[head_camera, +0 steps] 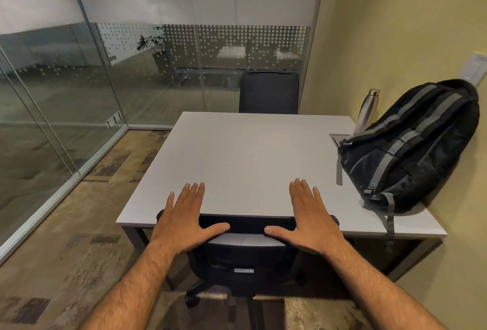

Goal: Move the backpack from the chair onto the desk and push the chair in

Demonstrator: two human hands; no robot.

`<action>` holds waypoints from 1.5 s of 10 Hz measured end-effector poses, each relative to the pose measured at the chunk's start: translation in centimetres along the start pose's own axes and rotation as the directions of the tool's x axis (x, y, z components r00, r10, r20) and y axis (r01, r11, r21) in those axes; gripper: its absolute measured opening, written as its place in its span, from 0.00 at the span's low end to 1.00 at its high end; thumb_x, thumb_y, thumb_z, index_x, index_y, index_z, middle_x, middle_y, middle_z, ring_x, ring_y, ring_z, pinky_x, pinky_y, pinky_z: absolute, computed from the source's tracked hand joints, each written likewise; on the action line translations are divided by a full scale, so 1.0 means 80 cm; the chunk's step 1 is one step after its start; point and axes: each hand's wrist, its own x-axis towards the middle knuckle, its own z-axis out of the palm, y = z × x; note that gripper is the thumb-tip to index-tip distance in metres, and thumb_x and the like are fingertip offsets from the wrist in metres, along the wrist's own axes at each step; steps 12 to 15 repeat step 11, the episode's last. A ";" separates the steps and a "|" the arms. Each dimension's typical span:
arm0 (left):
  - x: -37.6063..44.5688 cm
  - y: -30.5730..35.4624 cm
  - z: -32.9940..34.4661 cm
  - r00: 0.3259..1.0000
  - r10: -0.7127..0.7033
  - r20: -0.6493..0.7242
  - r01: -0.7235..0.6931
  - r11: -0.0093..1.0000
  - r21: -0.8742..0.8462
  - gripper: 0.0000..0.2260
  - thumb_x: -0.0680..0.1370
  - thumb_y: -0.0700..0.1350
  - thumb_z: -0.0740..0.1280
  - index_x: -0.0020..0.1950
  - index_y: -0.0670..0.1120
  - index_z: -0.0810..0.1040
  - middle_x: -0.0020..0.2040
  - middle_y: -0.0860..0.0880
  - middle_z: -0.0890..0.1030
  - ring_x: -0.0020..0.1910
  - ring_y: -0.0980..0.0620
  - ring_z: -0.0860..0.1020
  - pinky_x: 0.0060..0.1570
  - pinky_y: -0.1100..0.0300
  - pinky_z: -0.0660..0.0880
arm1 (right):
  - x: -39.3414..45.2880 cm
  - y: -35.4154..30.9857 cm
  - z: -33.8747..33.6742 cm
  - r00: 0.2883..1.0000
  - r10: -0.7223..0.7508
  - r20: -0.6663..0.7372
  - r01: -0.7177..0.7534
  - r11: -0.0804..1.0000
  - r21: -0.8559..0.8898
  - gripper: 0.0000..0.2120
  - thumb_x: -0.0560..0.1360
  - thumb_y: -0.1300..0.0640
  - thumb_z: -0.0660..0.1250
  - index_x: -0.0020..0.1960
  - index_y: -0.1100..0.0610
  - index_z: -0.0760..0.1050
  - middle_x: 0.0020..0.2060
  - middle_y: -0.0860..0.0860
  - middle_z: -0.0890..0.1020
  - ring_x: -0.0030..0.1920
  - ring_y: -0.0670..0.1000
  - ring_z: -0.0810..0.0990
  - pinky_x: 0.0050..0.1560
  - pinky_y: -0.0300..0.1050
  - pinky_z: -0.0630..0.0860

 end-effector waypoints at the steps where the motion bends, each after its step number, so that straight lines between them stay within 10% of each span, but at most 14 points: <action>1: 0.013 -0.008 -0.003 1.000 0.002 0.001 -0.002 1.000 0.000 0.61 0.61 0.88 0.41 0.83 0.51 0.36 0.84 0.50 0.40 0.82 0.51 0.37 0.80 0.44 0.37 | 0.014 -0.004 0.003 1.000 0.012 -0.001 -0.012 1.000 -0.004 0.66 0.61 0.11 0.43 0.82 0.55 0.36 0.80 0.51 0.35 0.75 0.48 0.24 0.70 0.47 0.21; 15: -0.003 -0.005 -0.007 0.964 0.088 -0.251 -0.100 0.994 -0.033 0.47 0.74 0.78 0.46 0.84 0.49 0.49 0.84 0.48 0.54 0.83 0.48 0.49 0.81 0.46 0.45 | -0.003 -0.025 -0.030 0.986 -0.027 -0.164 0.048 0.991 0.124 0.47 0.74 0.22 0.48 0.83 0.50 0.49 0.83 0.49 0.50 0.82 0.50 0.45 0.79 0.53 0.37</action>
